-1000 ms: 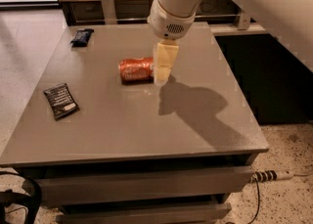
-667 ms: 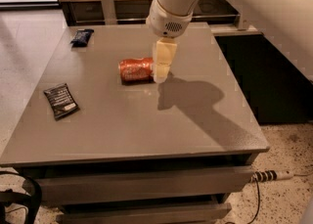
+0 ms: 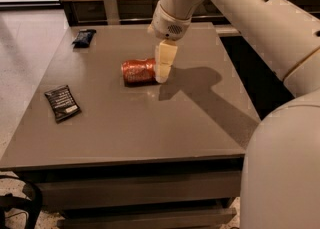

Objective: Place coke can upright

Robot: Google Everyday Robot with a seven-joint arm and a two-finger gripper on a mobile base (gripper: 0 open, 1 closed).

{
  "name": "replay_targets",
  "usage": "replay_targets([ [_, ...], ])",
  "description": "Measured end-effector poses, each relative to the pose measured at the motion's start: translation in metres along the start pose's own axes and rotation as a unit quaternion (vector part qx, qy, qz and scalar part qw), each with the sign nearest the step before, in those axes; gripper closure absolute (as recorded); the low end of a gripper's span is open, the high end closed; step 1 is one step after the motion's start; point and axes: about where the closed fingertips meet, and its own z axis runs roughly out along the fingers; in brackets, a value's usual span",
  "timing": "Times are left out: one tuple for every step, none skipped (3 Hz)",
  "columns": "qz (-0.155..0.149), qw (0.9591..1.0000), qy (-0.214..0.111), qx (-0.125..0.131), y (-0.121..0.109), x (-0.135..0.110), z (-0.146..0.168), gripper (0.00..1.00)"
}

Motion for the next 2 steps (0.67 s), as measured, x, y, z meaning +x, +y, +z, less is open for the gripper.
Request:
replay_targets([
  [0.012, 0.9999, 0.010, 0.000, -0.001, -0.004, 0.007, 0.00],
  [0.017, 0.9992, 0.036, -0.002, 0.004, -0.017, 0.016, 0.00],
])
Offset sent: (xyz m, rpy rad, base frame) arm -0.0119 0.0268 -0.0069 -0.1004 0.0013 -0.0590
